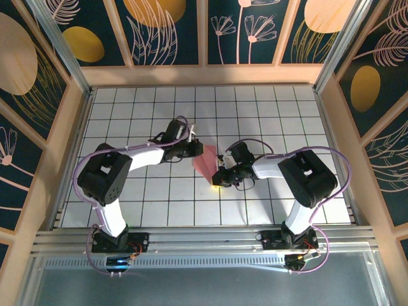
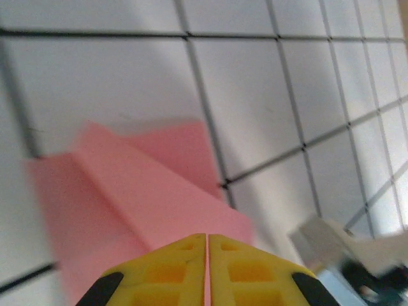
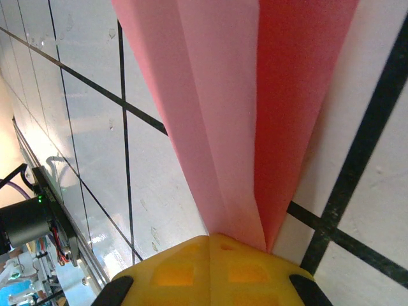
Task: Fold a paper plane with a square sheet of paper (fold left side to right side)
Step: Fourth fold the wing at the center of the table.
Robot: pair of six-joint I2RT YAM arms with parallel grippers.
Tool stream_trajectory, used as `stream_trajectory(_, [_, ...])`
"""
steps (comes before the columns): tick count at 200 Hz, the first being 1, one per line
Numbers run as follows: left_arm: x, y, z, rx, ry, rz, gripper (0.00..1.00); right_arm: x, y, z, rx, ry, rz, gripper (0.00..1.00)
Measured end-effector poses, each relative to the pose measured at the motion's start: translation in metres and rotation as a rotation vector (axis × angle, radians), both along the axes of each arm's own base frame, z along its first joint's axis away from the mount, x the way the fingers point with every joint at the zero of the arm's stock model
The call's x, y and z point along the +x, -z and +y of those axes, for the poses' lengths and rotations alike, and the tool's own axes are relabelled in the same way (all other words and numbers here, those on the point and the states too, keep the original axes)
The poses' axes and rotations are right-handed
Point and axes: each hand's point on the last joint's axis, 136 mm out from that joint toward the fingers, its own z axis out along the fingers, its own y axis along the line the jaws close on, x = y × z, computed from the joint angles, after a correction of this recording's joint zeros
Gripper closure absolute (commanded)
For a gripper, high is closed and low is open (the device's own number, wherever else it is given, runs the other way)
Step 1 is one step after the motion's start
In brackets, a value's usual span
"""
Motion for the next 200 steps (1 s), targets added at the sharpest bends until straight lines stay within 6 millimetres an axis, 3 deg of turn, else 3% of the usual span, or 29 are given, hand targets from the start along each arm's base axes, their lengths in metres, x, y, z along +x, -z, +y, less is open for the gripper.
stream_trajectory(27, [-0.008,0.0,-0.016,-0.042,0.039,0.022,0.91,0.0,0.0,0.0,0.0,0.0,0.0,1.0])
stream_trajectory(49, [-0.005,0.014,-0.021,-0.044,0.046,0.055,0.91,0.0,0.0,0.0,-0.001,0.0,0.002,1.0])
stream_trajectory(113, [-0.008,0.051,-0.018,0.004,0.024,0.14,0.97,0.001,-0.002,0.001,0.003,-0.001,-0.002,1.0])
stream_trajectory(141, [-0.006,0.052,-0.018,0.009,0.012,0.145,1.0,0.003,-0.006,0.001,-0.004,0.008,-0.008,1.0])
stream_trajectory(200, [-0.004,0.052,-0.017,0.013,-0.002,0.151,1.0,0.034,-0.051,0.009,0.068,0.036,-0.125,1.0])
